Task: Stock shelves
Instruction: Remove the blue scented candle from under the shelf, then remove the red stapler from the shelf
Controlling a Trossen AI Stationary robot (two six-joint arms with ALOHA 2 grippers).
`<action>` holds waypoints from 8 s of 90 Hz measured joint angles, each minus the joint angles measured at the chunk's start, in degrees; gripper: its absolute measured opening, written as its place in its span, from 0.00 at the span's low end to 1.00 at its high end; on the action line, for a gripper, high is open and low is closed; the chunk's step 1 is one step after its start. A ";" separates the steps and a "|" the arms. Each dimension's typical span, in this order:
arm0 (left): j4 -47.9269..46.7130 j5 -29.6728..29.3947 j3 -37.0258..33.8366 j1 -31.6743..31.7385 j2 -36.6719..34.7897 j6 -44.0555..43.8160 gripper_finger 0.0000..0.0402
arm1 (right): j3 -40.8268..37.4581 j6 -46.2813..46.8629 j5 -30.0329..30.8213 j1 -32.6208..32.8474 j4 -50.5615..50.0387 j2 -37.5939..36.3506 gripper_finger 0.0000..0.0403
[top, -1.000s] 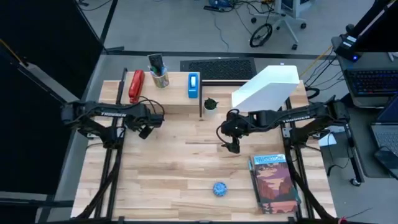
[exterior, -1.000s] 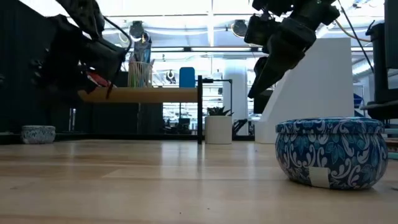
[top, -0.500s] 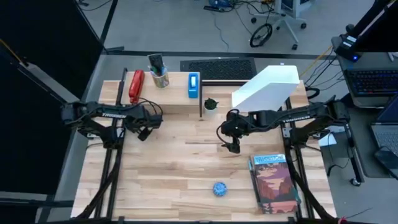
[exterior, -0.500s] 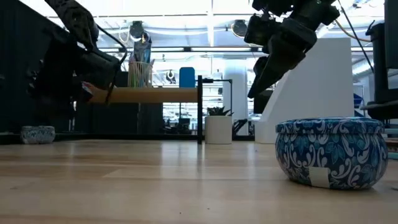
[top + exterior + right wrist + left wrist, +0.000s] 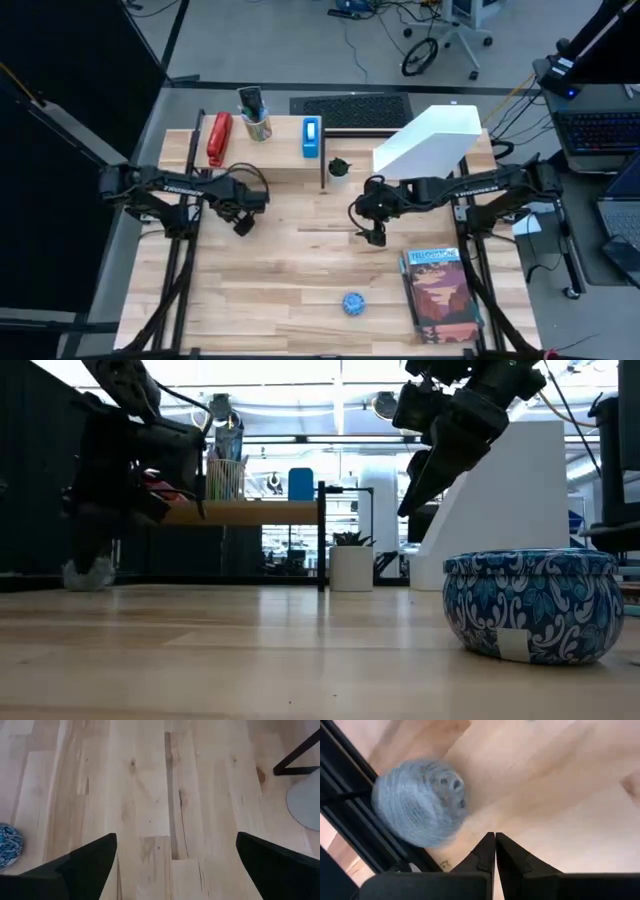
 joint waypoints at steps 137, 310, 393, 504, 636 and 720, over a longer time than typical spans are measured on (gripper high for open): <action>-7.58 -17.02 -0.43 9.32 -0.09 -3.09 0.22 | 0.00 0.70 -0.20 0.09 2.18 0.81 0.98; 4.91 8.10 22.92 -17.08 3.39 9.12 0.22 | 7.09 2.90 -0.22 0.83 -17.80 -3.25 0.98; 34.70 5.15 7.52 -15.24 11.73 48.44 0.22 | -5.17 11.57 0.12 10.35 -16.89 -9.53 0.98; 65.39 4.86 24.15 -19.78 33.94 67.40 0.22 | -5.62 17.87 0.35 15.63 -9.90 -9.53 0.98; 14.45 -9.77 39.01 16.69 -15.56 30.68 0.75 | -5.62 12.90 4.72 -12.94 4.88 -14.26 0.98; -10.02 -4.77 35.86 40.94 -9.89 21.32 0.83 | -5.62 11.40 4.39 -16.79 5.03 -14.23 0.98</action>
